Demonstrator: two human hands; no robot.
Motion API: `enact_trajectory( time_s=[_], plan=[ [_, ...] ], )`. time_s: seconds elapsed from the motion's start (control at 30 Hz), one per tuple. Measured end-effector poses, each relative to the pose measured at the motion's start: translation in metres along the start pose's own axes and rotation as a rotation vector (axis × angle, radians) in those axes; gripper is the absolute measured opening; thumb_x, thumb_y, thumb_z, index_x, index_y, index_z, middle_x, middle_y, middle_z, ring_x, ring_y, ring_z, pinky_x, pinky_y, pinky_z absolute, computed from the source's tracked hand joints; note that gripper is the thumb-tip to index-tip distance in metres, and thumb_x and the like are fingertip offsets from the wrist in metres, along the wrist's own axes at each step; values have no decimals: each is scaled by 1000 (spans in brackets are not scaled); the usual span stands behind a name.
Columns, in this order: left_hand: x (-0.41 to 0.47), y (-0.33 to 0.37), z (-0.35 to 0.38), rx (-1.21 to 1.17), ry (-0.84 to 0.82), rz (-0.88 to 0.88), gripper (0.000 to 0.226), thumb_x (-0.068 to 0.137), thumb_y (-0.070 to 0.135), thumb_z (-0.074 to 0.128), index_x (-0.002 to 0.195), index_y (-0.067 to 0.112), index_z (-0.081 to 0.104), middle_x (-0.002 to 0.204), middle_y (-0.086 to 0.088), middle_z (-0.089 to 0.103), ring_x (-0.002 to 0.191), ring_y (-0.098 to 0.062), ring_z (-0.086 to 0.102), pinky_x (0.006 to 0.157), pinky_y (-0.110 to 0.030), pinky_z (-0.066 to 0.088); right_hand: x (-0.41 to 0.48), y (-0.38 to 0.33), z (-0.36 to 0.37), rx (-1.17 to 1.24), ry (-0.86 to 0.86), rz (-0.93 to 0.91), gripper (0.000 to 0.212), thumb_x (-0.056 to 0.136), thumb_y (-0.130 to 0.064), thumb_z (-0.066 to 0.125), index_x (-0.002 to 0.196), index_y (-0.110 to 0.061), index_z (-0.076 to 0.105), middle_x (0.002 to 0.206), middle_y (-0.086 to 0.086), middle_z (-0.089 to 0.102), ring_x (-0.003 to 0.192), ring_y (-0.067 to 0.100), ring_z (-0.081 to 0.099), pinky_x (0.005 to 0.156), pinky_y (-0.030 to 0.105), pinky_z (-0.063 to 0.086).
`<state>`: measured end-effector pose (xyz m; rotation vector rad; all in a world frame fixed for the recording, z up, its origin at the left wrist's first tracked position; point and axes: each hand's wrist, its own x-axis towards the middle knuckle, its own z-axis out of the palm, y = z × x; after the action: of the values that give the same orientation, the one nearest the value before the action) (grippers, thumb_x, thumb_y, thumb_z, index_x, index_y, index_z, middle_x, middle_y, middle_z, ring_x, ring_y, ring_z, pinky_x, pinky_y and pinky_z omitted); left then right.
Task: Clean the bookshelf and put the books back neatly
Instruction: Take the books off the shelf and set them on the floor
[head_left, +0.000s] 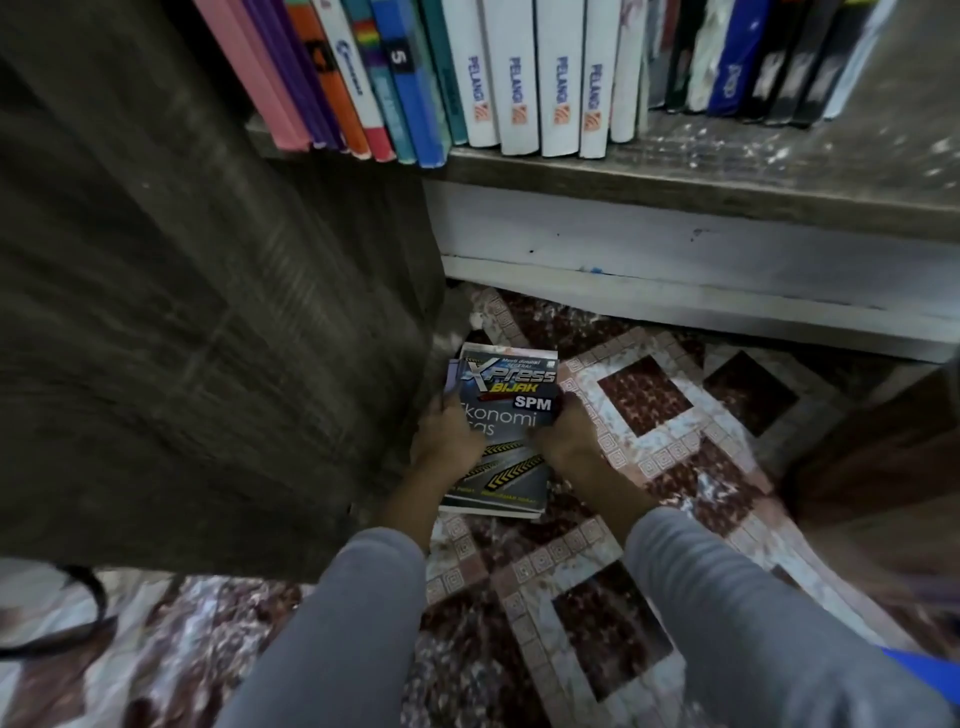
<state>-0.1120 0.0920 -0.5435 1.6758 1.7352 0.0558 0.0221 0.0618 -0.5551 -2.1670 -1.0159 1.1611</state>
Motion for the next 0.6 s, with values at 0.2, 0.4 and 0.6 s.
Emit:
enact_trajectory(
  time_s=[0.2, 0.4, 0.6],
  plan=[
    [-32, 35, -22, 159, 53, 142, 50, 91, 19, 50, 140, 20, 41, 140, -7, 42, 123, -30, 45, 95, -40, 45, -27, -14, -39, -165, -7, -83, 69, 83, -27, 67, 139, -6, 32, 138, 18, 31, 124, 37, 41, 99, 38, 38],
    [-89, 69, -47, 241, 75, 234, 38, 90, 20, 49, 128, 19, 54, 127, -11, 57, 122, -28, 49, 109, -39, 33, -77, -14, -80, -327, 75, -130, 48, 90, -22, 57, 131, -3, 40, 137, 21, 35, 120, 37, 46, 98, 34, 39],
    [-161, 97, -76, 254, 137, 281, 34, 92, 22, 45, 125, 21, 53, 123, -9, 58, 113, -31, 55, 90, -37, 45, -148, -26, -117, -350, 118, -232, 21, 87, -17, 58, 103, -12, 45, 124, 19, 48, 110, 33, 51, 88, 30, 41]
  ],
)
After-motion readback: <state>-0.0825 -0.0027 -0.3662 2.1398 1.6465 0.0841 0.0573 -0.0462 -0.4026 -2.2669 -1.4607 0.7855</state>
